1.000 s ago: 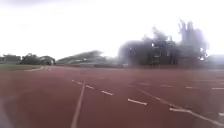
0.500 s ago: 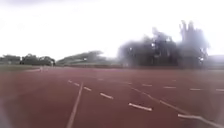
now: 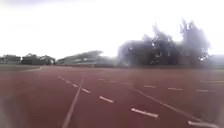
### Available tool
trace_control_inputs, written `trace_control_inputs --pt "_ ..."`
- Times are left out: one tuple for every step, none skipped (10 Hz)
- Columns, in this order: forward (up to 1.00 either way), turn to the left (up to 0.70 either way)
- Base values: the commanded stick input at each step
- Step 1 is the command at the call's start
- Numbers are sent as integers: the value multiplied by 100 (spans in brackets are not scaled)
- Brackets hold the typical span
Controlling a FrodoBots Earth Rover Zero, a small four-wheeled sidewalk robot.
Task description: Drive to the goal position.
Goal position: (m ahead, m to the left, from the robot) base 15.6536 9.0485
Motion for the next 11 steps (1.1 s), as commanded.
trace_control_inputs --pt "45 0" --pt "45 0" --pt "45 0" --pt "45 0" --pt "45 0" --pt "45 0" --pt "45 0" --pt "45 0" --pt "45 0" --pt "45 0" --pt "45 0"
